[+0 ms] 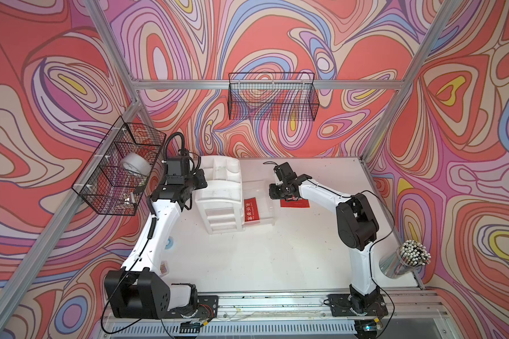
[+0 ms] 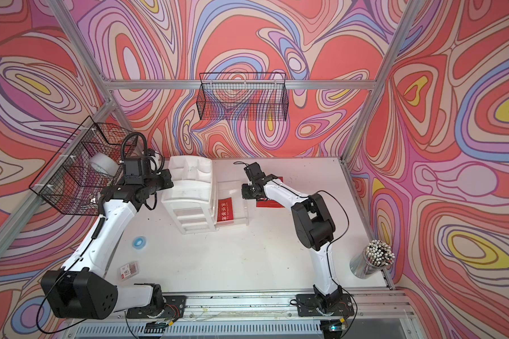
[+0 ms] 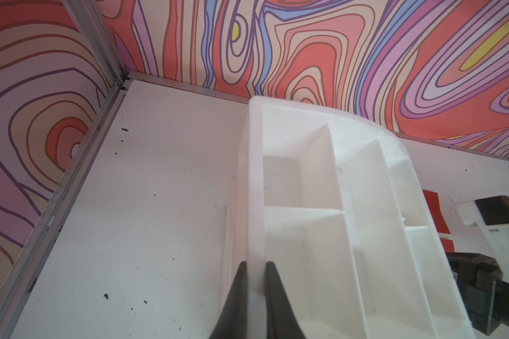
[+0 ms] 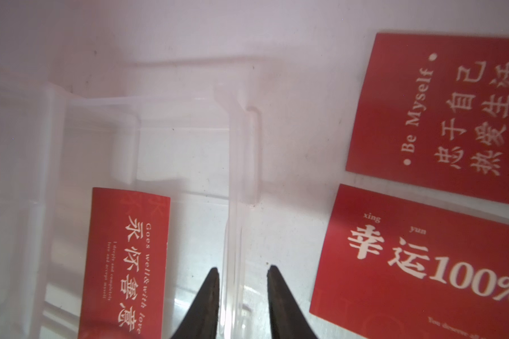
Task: Take the postcards out of the drawer
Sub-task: Open the drawer in the storage box, then pick up the postcard from the drawer.
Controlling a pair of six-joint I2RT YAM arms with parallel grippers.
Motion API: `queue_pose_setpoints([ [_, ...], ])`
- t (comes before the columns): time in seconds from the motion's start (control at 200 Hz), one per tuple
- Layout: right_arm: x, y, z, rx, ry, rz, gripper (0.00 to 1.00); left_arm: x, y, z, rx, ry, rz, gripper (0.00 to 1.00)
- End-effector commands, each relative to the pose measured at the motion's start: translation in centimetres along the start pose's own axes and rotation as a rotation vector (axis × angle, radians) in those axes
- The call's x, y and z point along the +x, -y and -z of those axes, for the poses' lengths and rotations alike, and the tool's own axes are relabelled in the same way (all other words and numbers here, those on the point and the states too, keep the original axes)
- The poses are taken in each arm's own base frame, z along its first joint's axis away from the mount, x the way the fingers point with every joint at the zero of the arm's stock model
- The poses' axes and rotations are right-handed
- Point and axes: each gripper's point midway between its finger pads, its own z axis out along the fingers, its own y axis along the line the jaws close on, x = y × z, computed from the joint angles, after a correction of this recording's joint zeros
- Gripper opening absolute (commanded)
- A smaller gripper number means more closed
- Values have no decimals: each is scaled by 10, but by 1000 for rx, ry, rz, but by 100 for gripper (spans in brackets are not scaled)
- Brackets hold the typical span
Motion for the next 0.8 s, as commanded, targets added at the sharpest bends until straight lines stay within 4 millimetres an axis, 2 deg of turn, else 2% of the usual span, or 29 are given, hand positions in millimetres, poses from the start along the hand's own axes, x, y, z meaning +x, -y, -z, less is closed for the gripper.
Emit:
queue_pose_setpoints([
  [0.0,-11,-22,23,-30,48,38,31,17,-10,-5,-39,-67,-14,0],
  [0.14,-5,-45,19,-70,40,61,30,17,-11,-4,-44,-68,-16,0],
  [0.406,21,-75,-11,-126,-35,88,31,18,-11,-5,-43,-71,-16,0],
  [0.616,42,-79,-35,-130,-94,79,32,18,-11,-4,-41,-72,-15,0],
  [0.796,49,-77,-45,-128,-112,70,38,19,-10,-4,-36,-74,-14,0],
])
